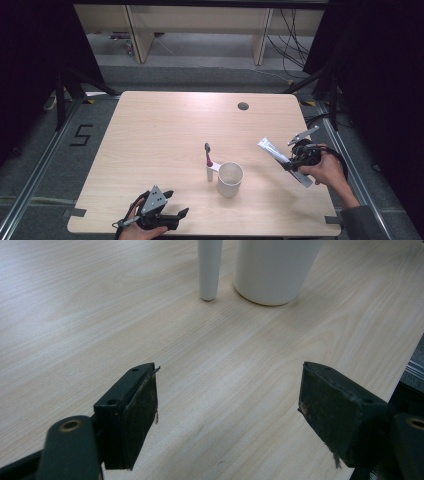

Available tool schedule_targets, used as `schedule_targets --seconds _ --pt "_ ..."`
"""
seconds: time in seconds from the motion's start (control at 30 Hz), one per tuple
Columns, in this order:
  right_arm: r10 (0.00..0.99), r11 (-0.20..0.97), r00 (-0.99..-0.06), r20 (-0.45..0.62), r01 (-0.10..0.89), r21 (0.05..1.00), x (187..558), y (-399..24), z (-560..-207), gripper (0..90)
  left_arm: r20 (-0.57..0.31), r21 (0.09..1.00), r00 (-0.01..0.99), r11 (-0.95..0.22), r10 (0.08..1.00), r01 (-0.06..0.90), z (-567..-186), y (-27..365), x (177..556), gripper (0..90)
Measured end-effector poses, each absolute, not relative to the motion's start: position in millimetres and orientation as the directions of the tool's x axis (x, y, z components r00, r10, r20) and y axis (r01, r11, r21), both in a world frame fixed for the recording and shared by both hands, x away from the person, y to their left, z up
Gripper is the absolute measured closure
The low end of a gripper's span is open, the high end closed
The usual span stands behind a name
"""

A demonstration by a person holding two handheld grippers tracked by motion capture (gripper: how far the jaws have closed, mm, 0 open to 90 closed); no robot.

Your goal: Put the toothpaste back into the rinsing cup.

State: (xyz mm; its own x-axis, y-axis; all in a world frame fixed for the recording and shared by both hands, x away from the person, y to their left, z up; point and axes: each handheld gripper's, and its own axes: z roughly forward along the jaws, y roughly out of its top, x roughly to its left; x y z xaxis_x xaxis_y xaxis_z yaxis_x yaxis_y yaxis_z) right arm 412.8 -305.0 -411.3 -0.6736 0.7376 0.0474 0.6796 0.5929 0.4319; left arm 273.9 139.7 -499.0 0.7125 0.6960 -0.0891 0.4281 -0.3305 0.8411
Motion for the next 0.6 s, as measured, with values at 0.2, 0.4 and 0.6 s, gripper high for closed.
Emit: schedule_targets --seconds 0.2,0.4,0.6 --pt "0.734 0.561 -0.677 0.063 0.656 0.505 416.7 -301.7 -396.0 77.5 -0.093 0.841 0.711 -0.327 0.697 0.431 -499.0 139.4 274.0 23.1" --pt "0.69 0.496 -0.717 0.098 0.568 0.657 420.2 -295.4 -381.7 77.5 -0.093 0.841 0.713 -0.329 0.695 0.43 -499.1 139.4 274.1 23.1" --pt "0.66 0.388 -0.738 0.143 0.498 0.775 420.2 -283.8 -367.1 77.5 -0.091 0.843 0.714 -0.328 0.694 0.427 -499.4 139.6 274.0 23.0"
